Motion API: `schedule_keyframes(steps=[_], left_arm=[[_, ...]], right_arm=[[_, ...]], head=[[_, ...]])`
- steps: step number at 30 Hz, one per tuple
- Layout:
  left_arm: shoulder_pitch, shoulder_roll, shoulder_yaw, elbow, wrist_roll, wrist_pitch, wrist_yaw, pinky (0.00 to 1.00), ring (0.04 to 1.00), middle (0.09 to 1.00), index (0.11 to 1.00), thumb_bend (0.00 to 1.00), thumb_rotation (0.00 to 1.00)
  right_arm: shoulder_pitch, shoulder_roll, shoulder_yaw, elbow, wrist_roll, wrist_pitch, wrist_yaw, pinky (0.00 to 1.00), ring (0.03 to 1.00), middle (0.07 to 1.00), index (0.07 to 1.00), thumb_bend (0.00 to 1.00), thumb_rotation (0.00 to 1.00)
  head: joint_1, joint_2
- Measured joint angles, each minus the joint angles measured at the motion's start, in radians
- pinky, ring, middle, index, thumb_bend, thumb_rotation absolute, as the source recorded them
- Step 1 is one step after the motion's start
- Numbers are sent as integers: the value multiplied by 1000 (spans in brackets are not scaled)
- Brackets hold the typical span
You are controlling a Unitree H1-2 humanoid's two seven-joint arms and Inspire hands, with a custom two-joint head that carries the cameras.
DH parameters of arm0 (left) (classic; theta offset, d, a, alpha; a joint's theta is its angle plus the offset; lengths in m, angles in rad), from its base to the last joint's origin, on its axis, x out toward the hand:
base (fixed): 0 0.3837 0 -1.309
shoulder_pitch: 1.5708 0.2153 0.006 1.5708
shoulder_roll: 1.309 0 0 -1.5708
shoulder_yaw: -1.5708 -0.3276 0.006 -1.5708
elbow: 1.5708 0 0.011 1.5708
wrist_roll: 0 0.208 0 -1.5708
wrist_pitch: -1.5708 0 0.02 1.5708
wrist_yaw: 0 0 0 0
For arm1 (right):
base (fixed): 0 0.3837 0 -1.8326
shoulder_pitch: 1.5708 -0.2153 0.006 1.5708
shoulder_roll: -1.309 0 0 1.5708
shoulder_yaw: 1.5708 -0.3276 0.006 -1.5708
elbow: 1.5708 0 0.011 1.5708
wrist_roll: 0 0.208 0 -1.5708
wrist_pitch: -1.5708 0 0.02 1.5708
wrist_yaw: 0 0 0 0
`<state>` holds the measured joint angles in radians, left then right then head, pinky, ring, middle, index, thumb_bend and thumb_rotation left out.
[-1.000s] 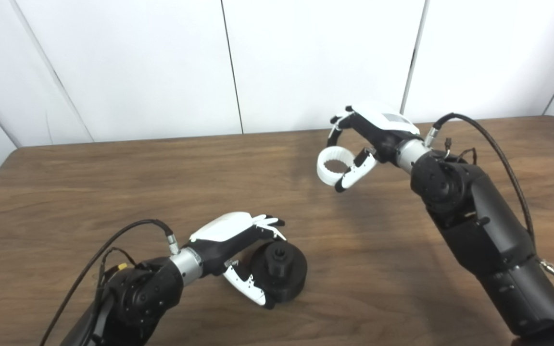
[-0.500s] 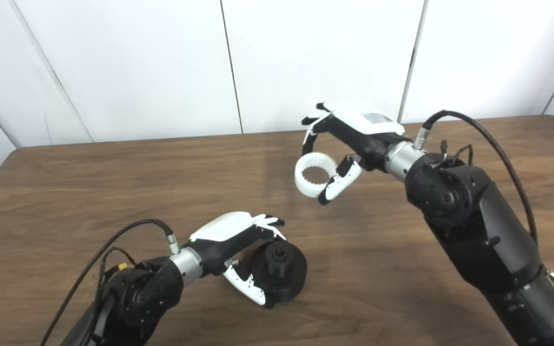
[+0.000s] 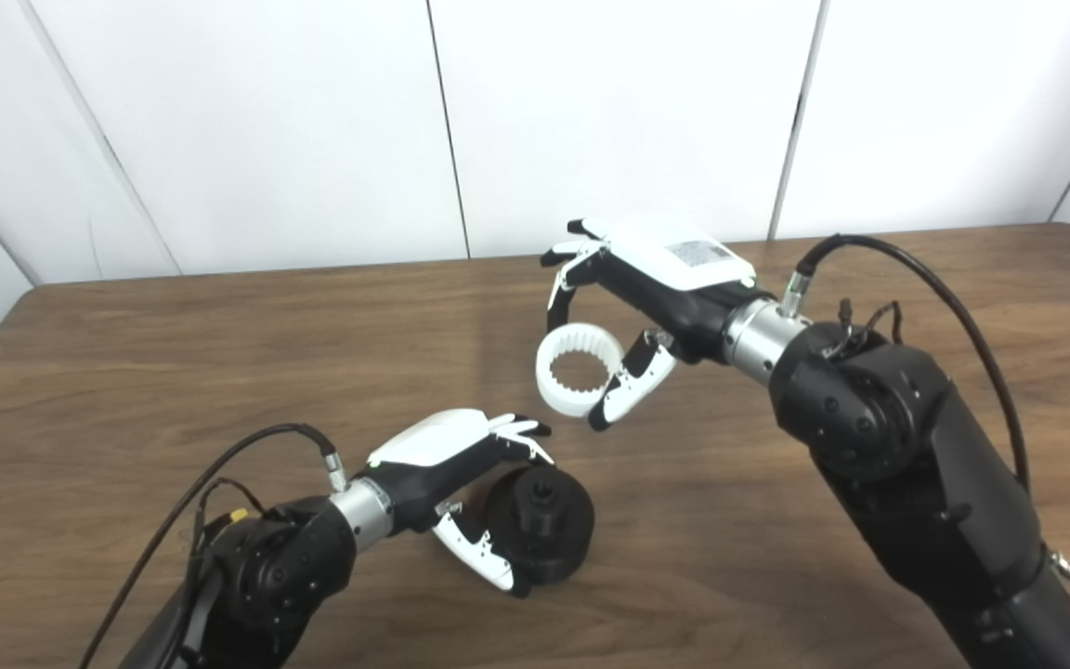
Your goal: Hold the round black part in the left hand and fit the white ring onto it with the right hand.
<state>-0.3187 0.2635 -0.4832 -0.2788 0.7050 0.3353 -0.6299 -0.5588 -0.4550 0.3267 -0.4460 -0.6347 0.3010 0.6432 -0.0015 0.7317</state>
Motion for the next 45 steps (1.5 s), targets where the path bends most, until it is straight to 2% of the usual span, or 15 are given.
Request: schedule_keyframes(steps=[15, 25, 45], left_arm=[[0, -3, 2, 0, 4, 6, 0, 946, 1000, 966, 694, 922, 250], [0, -4, 1, 0, 5, 6, 0, 942, 1000, 965, 697, 923, 256], [0, -6, 7, 0, -2, 5, 0, 940, 1000, 961, 692, 919, 248]], right_arm=[[35, 30, 7, -57, 1, 4, 64, 932, 991, 891, 489, 525, 149], [48, 39, 7, -74, 19, 41, 105, 922, 1000, 896, 489, 525, 149], [93, 46, 35, -68, 17, 34, 104, 924, 998, 895, 489, 525, 148]], head=[[0, 5], [0, 5], [5, 9]])
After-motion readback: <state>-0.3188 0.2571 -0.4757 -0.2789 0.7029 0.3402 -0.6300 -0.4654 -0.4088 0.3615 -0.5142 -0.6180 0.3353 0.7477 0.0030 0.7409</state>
